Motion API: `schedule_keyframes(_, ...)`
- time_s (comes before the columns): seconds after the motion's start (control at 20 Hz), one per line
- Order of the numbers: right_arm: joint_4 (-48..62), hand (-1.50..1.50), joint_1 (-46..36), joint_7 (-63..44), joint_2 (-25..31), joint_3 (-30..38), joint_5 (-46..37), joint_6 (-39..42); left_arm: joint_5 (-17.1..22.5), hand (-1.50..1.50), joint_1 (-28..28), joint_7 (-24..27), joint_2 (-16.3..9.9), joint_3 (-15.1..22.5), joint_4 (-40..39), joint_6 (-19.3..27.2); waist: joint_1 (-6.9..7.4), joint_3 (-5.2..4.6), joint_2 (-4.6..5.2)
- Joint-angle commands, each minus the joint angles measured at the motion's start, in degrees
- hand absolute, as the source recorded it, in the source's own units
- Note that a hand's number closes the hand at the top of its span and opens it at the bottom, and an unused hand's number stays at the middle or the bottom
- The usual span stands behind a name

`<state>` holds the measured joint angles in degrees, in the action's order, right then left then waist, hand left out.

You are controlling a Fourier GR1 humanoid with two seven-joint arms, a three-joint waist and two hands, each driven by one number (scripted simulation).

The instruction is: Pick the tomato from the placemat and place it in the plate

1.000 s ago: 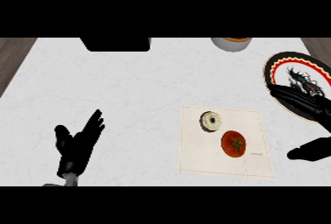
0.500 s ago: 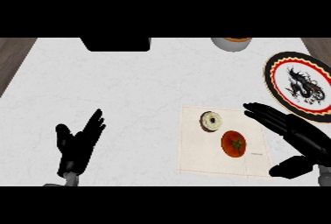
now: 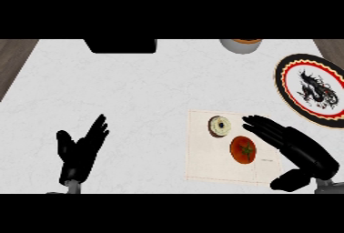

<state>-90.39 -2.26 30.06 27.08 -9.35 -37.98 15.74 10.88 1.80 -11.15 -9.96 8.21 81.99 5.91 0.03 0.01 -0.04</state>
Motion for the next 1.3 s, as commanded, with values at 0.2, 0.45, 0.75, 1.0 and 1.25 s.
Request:
schedule_keyframes(0.2,0.22,-1.5,1.45,-1.8,-3.26,0.43,-8.52,-4.15,-1.38,0.0,-3.52,-0.87,1.24,-2.17,-2.38,-1.47,-0.15,-0.02,0.02)
schedule_keyframes(0.45,5.18,-1.5,-3.24,-4.15,-7.56,-0.65,-12.55,-3.79,-1.22,0.0,0.93,0.52,0.23,-3.8,-0.65,-4.03,0.08,-0.02,0.03)
schedule_keyframes(0.75,8.12,-1.5,-1.06,1.07,-6.65,0.4,-14.67,-4.54,-1.07,0.0,-0.69,-1.0,0.9,-5.55,-0.46,-5.28,-0.01,-0.02,0.02)
schedule_keyframes(1.0,13.94,1.5,-4.51,2.62,-7.96,-3.84,-22.3,-9.9,-3.48,0.0,0.54,0.98,2.74,-3.57,-1.33,-4.24,0.16,-0.01,0.06)
schedule_keyframes(1.25,13.78,1.5,-7.62,4.01,-8.98,-0.22,-22.1,-10.08,-5.0,0.0,1.27,-2.28,2.94,-3.89,3.41,-3.38,0.15,-0.01,0.01)
